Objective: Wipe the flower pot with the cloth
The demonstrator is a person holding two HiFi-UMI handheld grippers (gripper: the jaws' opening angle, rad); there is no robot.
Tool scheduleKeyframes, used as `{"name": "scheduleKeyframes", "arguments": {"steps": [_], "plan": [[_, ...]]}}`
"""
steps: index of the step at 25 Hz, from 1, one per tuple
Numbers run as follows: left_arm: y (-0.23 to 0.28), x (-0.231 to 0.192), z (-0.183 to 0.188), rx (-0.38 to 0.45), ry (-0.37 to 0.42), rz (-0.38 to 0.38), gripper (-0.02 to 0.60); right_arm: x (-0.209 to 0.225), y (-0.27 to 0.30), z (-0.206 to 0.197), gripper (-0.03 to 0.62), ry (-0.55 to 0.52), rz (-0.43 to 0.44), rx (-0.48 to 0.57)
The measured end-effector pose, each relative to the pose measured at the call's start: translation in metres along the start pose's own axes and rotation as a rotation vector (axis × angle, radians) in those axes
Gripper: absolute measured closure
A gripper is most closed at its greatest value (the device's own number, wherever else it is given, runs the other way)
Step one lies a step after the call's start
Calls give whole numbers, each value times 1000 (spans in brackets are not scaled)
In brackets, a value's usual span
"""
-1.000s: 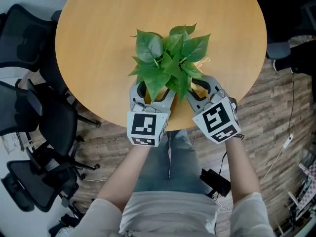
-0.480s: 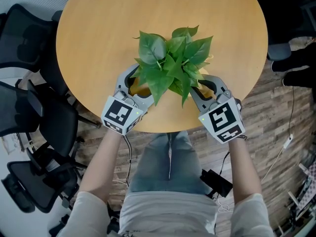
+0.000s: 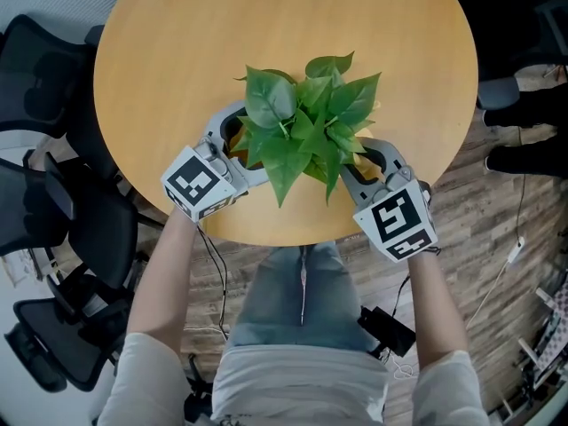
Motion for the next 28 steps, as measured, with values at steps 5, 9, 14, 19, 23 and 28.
{"name": "scheduleKeyframes", "arguments": {"steps": [5,9,14,19,23,28], "plan": [[7,0,6,16,19,-63,100,-2,1,1,534,0,-3,-5],[10,2,6,27,14,-99,117,-2,2,1,534,1,-6,-4],[9,3,5,36,4,-86,138,13,0,-2,534,10,-24,-9],[9,4,5,34,7,-85,140,40,8,5,534,-18,-49,-16],[10,6,5,27,9,-75,140,41,18,18,534,-75,-17,-15],[11,6,6,13,6,-45,141,35,17,22,534,-138,8,-13]]}}
Point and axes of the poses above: the fingertips, and each gripper's own axes: y forward along the fingers, x to its right, z out of its top, the point moved 4 cm from there along -y, backward along the fingers, and after that the axes turned 4 degrees about y, right-handed, at the moved point
